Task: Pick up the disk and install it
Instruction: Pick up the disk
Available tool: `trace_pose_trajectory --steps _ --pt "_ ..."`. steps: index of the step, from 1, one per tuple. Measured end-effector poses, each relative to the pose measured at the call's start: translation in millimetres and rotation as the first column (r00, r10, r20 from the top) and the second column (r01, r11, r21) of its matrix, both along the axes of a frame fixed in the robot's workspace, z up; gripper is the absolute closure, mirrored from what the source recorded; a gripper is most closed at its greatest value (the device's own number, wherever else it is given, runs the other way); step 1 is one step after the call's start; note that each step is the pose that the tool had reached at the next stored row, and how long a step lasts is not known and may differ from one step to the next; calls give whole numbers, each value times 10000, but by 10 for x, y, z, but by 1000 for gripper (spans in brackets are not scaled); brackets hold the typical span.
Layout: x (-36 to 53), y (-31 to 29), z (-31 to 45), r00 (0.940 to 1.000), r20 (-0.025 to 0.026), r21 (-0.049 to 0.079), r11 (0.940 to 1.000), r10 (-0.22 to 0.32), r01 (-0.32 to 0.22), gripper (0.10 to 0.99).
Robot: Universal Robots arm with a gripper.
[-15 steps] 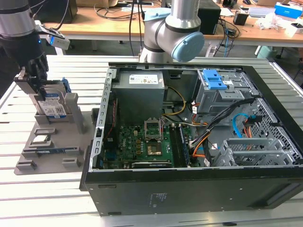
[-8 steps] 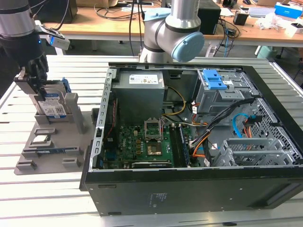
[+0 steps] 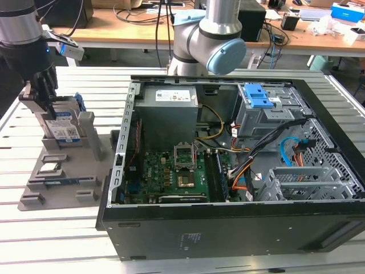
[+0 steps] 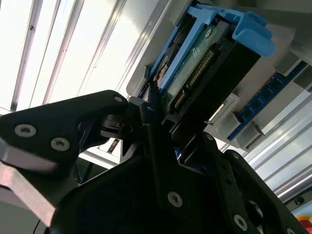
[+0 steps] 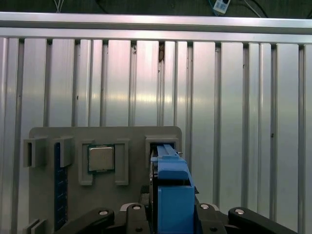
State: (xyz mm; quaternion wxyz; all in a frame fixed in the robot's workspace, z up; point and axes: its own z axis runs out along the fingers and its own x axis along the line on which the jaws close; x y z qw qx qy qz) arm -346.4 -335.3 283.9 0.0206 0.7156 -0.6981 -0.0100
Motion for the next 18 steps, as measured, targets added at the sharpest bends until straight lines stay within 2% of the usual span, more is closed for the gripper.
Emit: trace_pose_trajectory --steps 9,18 --pt "1 0 7 10000 1 -13 10000 0 0 722" --pt "0 6 198 10000 0 -14 10000 0 0 722"
